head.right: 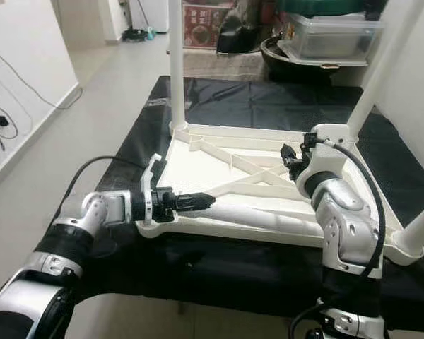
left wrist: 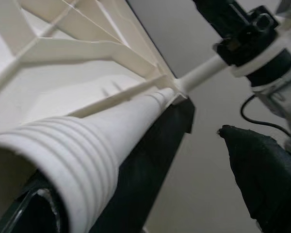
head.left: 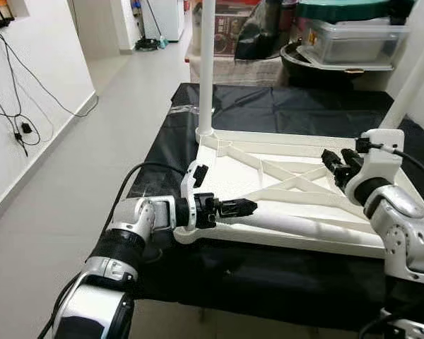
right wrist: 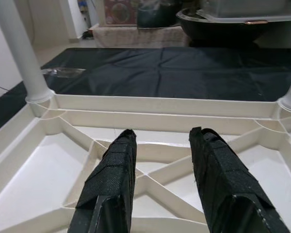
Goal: Building children table
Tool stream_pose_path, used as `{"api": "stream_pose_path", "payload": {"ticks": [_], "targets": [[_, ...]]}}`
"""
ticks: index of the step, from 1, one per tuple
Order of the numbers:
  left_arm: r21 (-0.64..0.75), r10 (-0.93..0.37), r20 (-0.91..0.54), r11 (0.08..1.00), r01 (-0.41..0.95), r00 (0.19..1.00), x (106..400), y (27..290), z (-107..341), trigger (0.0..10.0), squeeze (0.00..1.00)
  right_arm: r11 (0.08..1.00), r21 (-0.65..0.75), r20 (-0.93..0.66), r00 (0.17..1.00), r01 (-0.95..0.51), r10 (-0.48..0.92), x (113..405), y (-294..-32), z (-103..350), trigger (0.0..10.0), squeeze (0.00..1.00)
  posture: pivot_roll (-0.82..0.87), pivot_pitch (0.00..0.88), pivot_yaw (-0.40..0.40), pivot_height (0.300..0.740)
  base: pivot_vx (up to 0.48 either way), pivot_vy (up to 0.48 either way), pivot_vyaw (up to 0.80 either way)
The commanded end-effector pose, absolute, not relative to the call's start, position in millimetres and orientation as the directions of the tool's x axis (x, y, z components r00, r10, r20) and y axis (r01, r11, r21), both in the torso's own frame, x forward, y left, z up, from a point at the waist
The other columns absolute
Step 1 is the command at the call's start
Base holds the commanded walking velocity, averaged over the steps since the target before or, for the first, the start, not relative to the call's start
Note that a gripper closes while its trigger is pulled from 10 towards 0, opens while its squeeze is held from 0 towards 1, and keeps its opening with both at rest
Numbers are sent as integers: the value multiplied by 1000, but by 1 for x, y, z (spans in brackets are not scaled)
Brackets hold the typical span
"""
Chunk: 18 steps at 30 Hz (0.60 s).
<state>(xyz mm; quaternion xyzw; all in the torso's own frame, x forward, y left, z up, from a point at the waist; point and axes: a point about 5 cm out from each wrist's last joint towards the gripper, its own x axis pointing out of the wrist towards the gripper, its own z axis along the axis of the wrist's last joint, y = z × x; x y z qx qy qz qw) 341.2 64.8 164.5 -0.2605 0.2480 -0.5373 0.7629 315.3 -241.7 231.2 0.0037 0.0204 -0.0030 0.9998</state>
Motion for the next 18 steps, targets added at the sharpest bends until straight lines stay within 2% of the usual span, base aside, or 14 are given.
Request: {"api": "stream_pose_path", "payload": {"ticks": [1, 3, 4, 5, 6, 7, 8, 12, 17, 18], "targets": [[-667, -959, -85, 256, 700, 270, 338, 67, 166, 10000, 0, 1000, 10, -37, 999, -5, 6, 315, -239, 235, 10000, 0, 32, 71, -26, 740, 0, 0, 0], [-669, -964, -84, 243, 702, 254, 337, 68, 166, 10000, 0, 1000, 11, -37, 999, -7, 7, 316, -239, 235, 10000, 0, 32, 72, -26, 740, 0, 0, 0], [-675, -968, -87, 231, 700, 235, 335, 69, 164, 8314, 0, 1000, 13, -33, 999, -7, 7, 316, -238, 237, 10000, 0, 33, 72, -27, 740, 0, 0, 0], [-678, -968, -111, 238, 695, 223, 333, 70, 161, 2431, 0, 1000, 13, -29, 1000, -7, 7, 316, -238, 238, 10000, 0, 33, 72, -27, 740, 0, 0, 0], [-678, -968, -111, 238, 695, 223, 333, 70, 161, 2431, 0, 1000, 13, -29, 1000, -7, 7, 316, -238, 238, 10000, 0, 33, 72, -27, 740, 0, 0, 0], [-680, -967, -139, 251, 689, 215, 332, 71, 156, 0, 0, 1000, 13, -23, 1000, -4, 5, 316, -239, 240, 10000, 0, 29, 73, -26, 740, 0, 0, 0], [-675, -959, -193, 284, 681, 208, 330, 72, 148, 0, 0, 1000, 9, -16, 1000, 2, -2, 315, -241, 243, 10000, 0, 28, 74, -26, 740, 0, 0, 0], [-672, -954, -211, 300, 677, 213, 330, 73, 145, 0, 0, 1000, 9, -15, 1000, 5, -5, 315, -241, 244, 10000, 0, 28, 74, -26, 740, 0, 0, 0], [-657, -939, -232, 345, 670, 255, 334, 74, 143, 0, 0, 999, 39, 8, 1000, 13, -13, 316, -241, 250, 10000, 0, 27, 73, -25, 740, 0, 0, 0], [-654, -931, -222, 361, 664, 288, 336, 77, 145, 0, 0, 998, 63, 28, 999, 14, -16, 317, -240, 255, 10000, 0, 27, 68, -25, 740, 0, 0, 0]]}}
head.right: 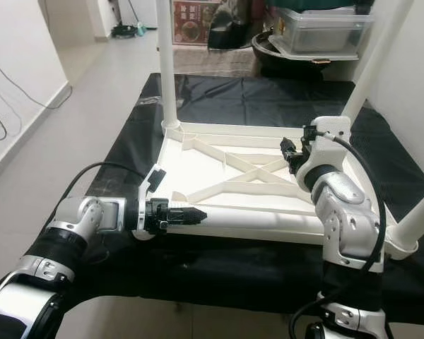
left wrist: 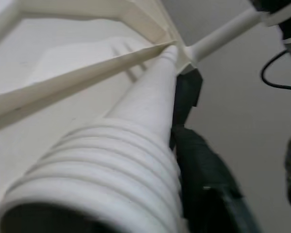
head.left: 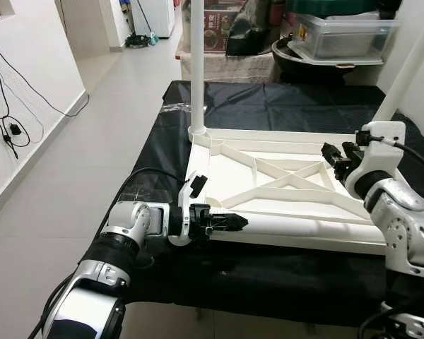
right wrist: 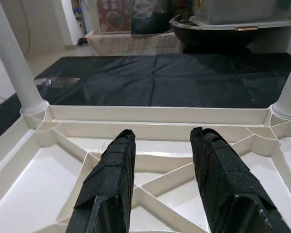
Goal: Building children table
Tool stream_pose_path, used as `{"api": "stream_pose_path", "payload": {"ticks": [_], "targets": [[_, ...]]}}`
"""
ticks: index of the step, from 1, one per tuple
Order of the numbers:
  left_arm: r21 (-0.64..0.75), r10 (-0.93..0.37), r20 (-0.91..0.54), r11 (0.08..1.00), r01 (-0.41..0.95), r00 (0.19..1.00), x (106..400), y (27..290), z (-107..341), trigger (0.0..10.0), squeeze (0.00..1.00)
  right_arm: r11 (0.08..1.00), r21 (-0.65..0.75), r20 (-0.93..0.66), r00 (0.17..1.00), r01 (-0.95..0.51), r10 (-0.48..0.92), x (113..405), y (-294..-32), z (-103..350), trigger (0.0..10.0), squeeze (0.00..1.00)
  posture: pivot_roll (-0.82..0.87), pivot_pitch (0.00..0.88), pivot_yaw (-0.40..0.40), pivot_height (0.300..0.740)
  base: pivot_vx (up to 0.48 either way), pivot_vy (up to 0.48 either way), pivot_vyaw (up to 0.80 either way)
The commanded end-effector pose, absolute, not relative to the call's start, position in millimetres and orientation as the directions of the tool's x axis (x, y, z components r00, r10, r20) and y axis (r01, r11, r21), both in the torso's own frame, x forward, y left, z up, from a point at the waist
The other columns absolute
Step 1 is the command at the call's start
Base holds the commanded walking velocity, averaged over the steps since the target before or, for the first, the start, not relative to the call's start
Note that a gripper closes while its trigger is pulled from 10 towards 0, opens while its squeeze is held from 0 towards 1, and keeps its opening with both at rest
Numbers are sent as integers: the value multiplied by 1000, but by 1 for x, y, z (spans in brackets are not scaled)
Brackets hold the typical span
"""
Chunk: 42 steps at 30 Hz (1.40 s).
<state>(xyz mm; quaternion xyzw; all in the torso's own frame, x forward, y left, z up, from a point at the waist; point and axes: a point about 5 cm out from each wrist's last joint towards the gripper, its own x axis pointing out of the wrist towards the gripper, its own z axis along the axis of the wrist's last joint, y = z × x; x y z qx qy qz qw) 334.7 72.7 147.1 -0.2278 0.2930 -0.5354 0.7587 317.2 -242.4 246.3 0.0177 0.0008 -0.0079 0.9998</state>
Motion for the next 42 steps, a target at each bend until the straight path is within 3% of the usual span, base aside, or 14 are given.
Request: {"api": "stream_pose_path", "payload": {"ticks": [1, 6, 13, 15, 19, 20, 25, 27, 31, 32, 33, 40, 41, 42], "targets": [[-654, -931, -222, 361, 664, 288, 336, 77, 145, 0, 0, 998, 63, 28, 999, 14, -16, 317, -240, 255, 10000, 0, 27, 68, -25, 740, 0, 0, 0], [-655, -922, -198, 376, 656, 331, 339, 81, 148, 0, 0, 996, 88, 54, 998, 19, -23, 318, -240, 261, 10000, 0, 31, 57, -29, 740, 0, 0, 0], [-657, -910, -114, 370, 657, 399, 338, 92, 161, 0, 0, 977, 212, 147, 988, 19, -51, 324, -238, 278, 10000, 0, 40, 15, -35, 740, 0, 0, 0], [-654, -900, -61, 363, 664, 432, 338, 100, 172, 0, 0, 956, 293, 248, 967, -24, -52, 324, -234, 299, 10000, 0, 44, 0, -37, 740, 0, 0, 0], [-653, -897, -48, 361, 666, 440, 338, 101, 174, 0, 0, 946, 321, 271, 961, -35, -57, 325, -233, 304, 10000, 0, 44, 0, -37, 740, 0, 0, 0], [-647, -881, -16, 370, 667, 473, 338, 107, 181, 0, 0, 916, 399, 309, 947, -40, -93, 325, -236, 314, 10000, 0, 50, 0, -44, 740, 0, 0, 0], [-640, -854, 23, 386, 664, 520, 338, 116, 188, 0, 0, 892, 449, 320, 941, -47, -112, 326, -235, 316, 10000, 0, 62, 0, -51, 740, 0, 0, 0], [-628, -809, 87, 408, 663, 581, 336, 127, 196, 0, 0, 872, 473, 342, 938, -122, -54, 324, -225, 310, 10000, 0, 63, 0, -55, 740, 0, 0, 0], [-619, -769, 129, 431, 657, 626, 336, 132, 202, 0, 0, 856, 482, 337, 941, -185, 13, 320, -213, 297, 10000, 0, 61, 0, -54, 740, 0, 0, 0], [-619, -751, 148, 438, 652, 644, 337, 134, 204, 2510, 0, 845, 495, 323, 946, -202, 37, 318, -207, 288, 10000, 494, 58, 0, -53, 740, 0, 0, 0], [-621, -734, 169, 438, 650, 657, 338, 135, 207, 10000, 0, 826, 520, 307, 950, -217, 56, 316, -202, 279, 10000, 1000, 58, 0, -54, 740, 0, 0, 0], [-627, -690, 282, 393, 672, 667, 338, 134, 219, 10000, 0, 722, 647, 266, 960, -245, 87, 313, -193, 256, 10000, 1000, 46, 0, -57, 740, 0, 0, 0], [-632, -684, 304, 376, 678, 663, 338, 134, 221, 10000, 0, 695, 673, 264, 960, -253, 95, 313, -193, 253, 10000, 282, 45, 0, -58, 740, 0, 0, 0], [-636, -681, 324, 357, 684, 656, 337, 133, 222, 10000, 0, 672, 694, 264, 960, -260, 99, 313, -193, 250, 10000, 0, 44, 0, -57, 740, 0, 0, 0]]}}
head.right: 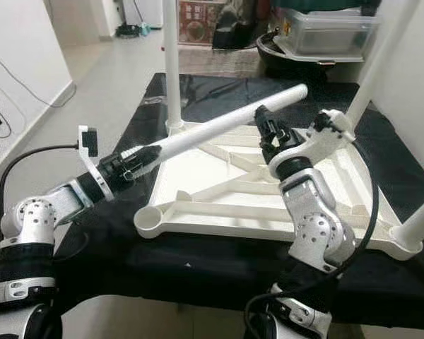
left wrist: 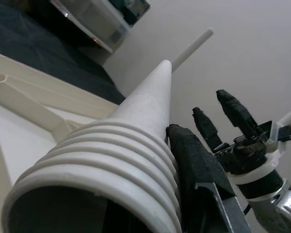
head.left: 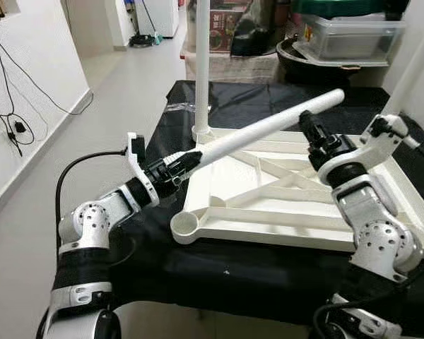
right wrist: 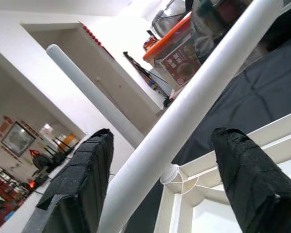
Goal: Building children table
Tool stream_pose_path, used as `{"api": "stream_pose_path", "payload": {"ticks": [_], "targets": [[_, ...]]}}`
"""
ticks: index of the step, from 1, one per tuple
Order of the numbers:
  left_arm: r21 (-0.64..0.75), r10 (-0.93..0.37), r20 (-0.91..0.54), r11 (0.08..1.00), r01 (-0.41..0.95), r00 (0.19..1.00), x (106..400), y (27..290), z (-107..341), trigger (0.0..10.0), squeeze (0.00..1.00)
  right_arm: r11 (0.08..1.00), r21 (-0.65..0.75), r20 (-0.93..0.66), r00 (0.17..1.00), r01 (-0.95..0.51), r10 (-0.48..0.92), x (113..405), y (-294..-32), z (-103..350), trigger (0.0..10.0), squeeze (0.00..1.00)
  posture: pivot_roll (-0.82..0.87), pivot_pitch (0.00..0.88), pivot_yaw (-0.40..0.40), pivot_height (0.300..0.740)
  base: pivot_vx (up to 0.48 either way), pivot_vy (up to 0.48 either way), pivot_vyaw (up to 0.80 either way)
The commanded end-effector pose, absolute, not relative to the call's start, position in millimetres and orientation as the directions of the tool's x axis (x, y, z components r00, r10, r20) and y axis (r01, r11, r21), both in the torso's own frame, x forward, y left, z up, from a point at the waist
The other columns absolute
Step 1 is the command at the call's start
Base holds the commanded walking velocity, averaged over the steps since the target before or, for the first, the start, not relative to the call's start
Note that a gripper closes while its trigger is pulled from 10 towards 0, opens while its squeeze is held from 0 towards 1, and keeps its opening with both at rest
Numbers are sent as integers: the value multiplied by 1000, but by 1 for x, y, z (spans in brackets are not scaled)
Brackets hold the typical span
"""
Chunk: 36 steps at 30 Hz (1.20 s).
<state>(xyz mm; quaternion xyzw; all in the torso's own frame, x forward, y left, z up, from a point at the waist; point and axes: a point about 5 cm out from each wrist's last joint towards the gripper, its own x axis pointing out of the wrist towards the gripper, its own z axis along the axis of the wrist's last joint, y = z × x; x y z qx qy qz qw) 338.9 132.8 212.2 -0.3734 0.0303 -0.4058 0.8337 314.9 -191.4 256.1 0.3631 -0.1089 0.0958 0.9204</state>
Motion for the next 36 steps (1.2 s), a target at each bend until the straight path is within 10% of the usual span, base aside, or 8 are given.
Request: {"api": "stream_pose_path", "payload": {"ticks": [1, 14, 36], "targets": [[-636, -681, 324, 357, 684, 656, 337, 133, 222, 10000, 0, 672, 694, 264, 960, -260, 99, 313, -193, 250, 10000, 0, 44, 0, -57, 740, 0, 0, 0], [-662, -748, 347, 233, 713, 566, 317, 97, 213, 10000, 0, 517, 779, 320, 934, -354, 158, 311, -177, 247, 10000, 0, 44, 0, -59, 740, 0, 0, 0], [-701, -831, 293, 149, 697, 473, 289, 79, 195, 10000, 0, 526, 752, 262, 912, -397, 315, 310, -148, 233, 10000, 0, 41, 0, -49, 740, 0, 0, 0]]}}
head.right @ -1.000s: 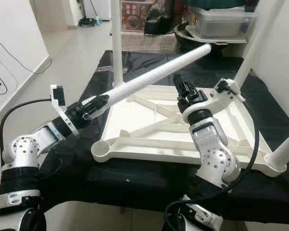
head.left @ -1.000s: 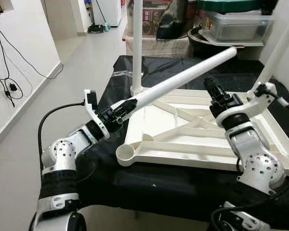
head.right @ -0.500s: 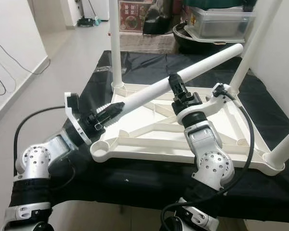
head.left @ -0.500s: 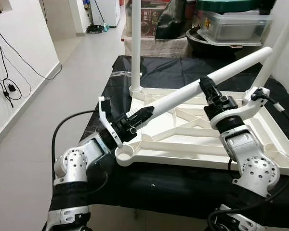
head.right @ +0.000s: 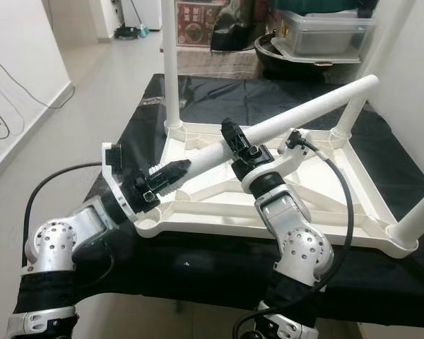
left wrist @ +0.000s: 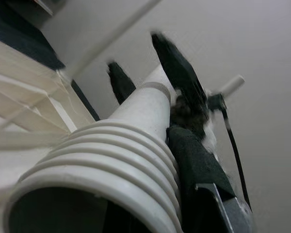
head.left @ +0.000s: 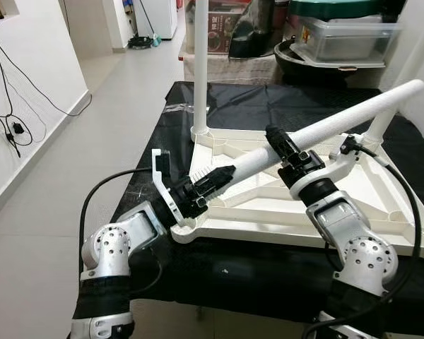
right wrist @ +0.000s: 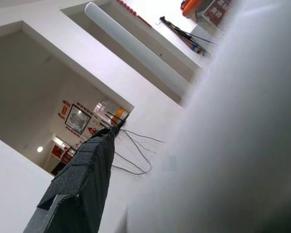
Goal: Building children table
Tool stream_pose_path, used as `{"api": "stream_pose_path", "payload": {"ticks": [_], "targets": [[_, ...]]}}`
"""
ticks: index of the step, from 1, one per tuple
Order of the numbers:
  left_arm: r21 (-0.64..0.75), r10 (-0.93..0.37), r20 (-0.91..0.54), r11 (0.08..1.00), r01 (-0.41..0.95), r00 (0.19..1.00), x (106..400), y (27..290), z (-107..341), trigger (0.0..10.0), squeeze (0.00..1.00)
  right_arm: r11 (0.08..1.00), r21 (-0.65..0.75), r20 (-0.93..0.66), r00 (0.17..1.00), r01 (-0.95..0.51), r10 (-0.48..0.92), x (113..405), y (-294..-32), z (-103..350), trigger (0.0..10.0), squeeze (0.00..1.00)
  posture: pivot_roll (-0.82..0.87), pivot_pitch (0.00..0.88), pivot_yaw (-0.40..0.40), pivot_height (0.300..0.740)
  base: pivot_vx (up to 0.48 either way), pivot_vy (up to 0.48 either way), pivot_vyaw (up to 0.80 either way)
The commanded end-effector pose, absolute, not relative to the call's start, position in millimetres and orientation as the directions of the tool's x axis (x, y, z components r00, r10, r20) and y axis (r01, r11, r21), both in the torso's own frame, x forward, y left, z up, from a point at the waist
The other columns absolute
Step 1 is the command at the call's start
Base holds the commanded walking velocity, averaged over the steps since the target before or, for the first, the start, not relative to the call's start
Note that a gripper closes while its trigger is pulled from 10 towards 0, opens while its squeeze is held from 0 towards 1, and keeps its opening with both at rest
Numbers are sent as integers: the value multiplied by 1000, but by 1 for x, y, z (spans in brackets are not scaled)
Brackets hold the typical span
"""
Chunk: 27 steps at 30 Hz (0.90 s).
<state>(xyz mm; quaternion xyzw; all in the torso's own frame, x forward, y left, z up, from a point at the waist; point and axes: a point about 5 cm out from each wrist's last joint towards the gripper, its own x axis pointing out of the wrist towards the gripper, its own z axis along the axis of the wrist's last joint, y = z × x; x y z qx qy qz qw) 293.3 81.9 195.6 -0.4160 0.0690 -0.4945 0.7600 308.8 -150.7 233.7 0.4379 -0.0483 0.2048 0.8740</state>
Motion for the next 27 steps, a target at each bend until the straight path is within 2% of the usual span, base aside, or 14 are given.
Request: {"api": "stream_pose_path", "payload": {"ticks": [1, 15, 16, 17, 18, 27], "targets": [[-701, -837, 288, 147, 698, 466, 286, 79, 193, 10000, 0, 522, 756, 262, 913, -395, 313, 310, -149, 233, 10000, 0, 41, 0, -49, 740, 0, 0, 0], [-712, -842, 275, 147, 687, 464, 279, 80, 191, 10000, 0, 503, 767, 273, 912, -398, 305, 312, -156, 234, 10000, 0, 47, 0, -51, 740, 0, 0, 0], [-714, -843, 273, 145, 685, 463, 278, 80, 190, 10000, 0, 491, 770, 278, 906, -408, 318, 310, -154, 234, 8941, 0, 47, 0, -51, 740, 0, 0, 0], [-714, -843, 273, 145, 685, 463, 278, 80, 190, 10000, 0, 491, 770, 278, 906, -408, 318, 310, -154, 234, 8941, 0, 47, 0, -51, 740, 0, 0, 0], [-716, -845, 269, 146, 683, 463, 278, 79, 190, 10000, 0, 478, 772, 286, 900, -419, 328, 309, -153, 234, 39, 0, 47, 0, -51, 740, 0, 0, 0], [-718, -847, 267, 143, 682, 459, 278, 79, 189, 10000, 0, 464, 769, 299, 889, -439, 346, 306, -149, 235, 0, 0, 45, 0, -50, 740, 0, 0, 0]]}}
